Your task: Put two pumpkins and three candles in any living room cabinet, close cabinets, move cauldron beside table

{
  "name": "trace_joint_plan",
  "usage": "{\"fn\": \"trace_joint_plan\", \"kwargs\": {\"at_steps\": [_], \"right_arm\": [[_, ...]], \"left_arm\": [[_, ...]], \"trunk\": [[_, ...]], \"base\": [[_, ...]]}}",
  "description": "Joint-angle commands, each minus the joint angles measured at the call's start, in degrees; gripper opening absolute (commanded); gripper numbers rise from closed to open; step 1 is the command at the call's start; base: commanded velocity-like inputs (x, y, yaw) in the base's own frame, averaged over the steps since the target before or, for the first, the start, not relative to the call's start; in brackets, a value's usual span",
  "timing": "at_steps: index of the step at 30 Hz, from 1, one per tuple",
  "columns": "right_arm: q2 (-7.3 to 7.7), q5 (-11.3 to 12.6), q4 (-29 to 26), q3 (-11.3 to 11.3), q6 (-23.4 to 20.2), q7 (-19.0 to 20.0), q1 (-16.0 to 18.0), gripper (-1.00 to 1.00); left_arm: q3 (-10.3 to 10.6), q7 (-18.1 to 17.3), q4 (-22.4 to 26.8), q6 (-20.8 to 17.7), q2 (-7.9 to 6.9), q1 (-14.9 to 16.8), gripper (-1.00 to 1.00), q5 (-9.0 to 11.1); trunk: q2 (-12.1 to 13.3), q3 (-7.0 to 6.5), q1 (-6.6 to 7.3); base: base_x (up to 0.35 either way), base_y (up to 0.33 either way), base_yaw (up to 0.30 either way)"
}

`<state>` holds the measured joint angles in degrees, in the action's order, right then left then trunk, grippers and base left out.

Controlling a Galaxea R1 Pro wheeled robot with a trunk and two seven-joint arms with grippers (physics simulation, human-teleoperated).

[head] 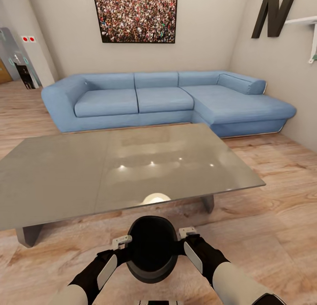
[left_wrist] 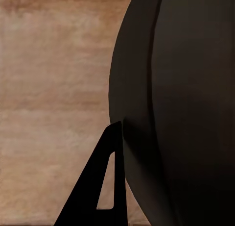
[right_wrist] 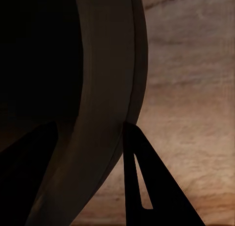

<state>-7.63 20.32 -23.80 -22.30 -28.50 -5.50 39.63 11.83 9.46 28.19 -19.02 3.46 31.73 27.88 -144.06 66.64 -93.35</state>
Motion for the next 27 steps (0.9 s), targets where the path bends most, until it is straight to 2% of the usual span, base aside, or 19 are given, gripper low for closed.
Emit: {"fn": "trace_joint_plan", "kwargs": {"at_steps": [1,10,15,19,27], "right_arm": [[0.08,2.4,-1.8,0.1,-0.1,1.7,0.1,-1.0],[0.08,2.4,-1.8,0.1,-0.1,1.7,0.1,-1.0],[0.08,2.4,-1.8,0.1,-0.1,1.7,0.1,-1.0],[0.08,2.4,-1.8,0.1,-0.1,1.7,0.1,-1.0],[0.08,2.4,-1.8,0.1,-0.1,1.7,0.1,-1.0]], "left_arm": [[0.1,0.4,0.2,-0.2,-0.47,0.0,-1.0,-0.2],[0.1,0.4,0.2,-0.2,-0.47,0.0,-1.0,-0.2],[0.1,0.4,0.2,-0.2,-0.47,0.0,-1.0,-0.2],[0.1,0.4,0.2,-0.2,-0.47,0.0,-1.0,-0.2],[0.1,0.4,0.2,-0.2,-0.47,0.0,-1.0,-0.2]], "trunk": [[0.0,0.27,0.0],[-0.2,2.27,-0.23],[-0.2,2.27,-0.23],[-0.2,3.15,-0.34],[-0.2,3.15,-0.34]], "base": [[0.0,0.0,0.0],[0.0,0.0,0.0],[0.0,0.0,0.0],[0.0,0.0,0.0],[0.0,0.0,0.0]]}}
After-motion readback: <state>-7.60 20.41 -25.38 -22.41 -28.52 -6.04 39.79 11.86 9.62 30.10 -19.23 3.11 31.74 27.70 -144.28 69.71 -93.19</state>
